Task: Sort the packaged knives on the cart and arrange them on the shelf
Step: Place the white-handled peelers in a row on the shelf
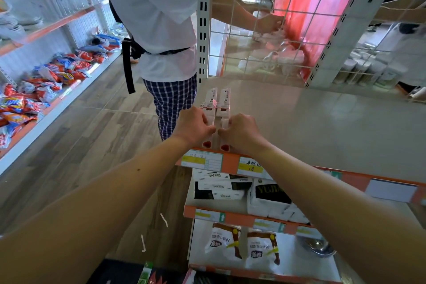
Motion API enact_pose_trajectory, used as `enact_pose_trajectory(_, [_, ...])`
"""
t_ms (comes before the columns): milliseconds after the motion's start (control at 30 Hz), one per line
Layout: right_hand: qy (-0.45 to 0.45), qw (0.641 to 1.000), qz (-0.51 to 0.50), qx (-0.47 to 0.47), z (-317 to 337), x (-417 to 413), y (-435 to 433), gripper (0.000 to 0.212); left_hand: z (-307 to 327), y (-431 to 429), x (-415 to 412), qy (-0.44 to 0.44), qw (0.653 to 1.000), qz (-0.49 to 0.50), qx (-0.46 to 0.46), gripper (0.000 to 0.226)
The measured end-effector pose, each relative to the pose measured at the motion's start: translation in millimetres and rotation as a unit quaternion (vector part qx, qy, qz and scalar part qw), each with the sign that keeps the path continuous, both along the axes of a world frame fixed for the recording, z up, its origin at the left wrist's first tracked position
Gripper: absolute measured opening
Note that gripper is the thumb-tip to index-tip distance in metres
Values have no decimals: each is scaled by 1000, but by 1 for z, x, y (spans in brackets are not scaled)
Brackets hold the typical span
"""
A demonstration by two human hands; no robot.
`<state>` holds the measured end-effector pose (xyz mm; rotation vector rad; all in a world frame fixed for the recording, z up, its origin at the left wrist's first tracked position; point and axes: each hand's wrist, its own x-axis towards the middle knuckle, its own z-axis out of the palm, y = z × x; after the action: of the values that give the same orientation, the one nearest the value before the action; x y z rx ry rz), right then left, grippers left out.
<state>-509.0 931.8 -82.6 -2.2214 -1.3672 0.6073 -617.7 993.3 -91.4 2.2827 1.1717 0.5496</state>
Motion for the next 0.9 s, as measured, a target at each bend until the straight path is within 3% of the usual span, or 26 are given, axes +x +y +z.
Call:
enact_pose_trajectory(100, [10, 1000, 0, -11, 2, 0, -1, 34, 0, 0, 1, -10, 1000, 5, -6, 23])
enact_pose_trajectory(233, [35, 999, -1, -6, 4, -1, -3, 19, 3, -2, 1, 9, 999, 1, -35, 25])
enact_pose_trajectory(333, [21, 1000, 0, 5, 4, -2, -6, 24, 1, -2, 2, 22, 999, 5, -42, 36])
enact_pose_trajectory(700, [-32, 999, 13, -13, 8, -5, -17, 37, 12, -17, -2, 69, 996, 30, -39, 39])
enact_pose_trajectory(767, [-42, 999, 17, -20, 10, -8, -19, 37, 14, -22, -7, 75, 996, 28, -42, 35])
enact_pose_trajectory(833, [-51, 998, 17, -22, 12, -13, -22, 35, 16, -27, -9, 77, 996, 21, -45, 14])
enact_pose_trajectory(867, [-55, 998, 14, -23, 14, -15, -24, 36, 18, -30, -10, 78, 996, 22, -38, 14])
enact_pose_trajectory(900, [-61, 998, 10, -23, 14, -17, -25, 38, 19, -33, -11, 85, 996, 26, -33, 29])
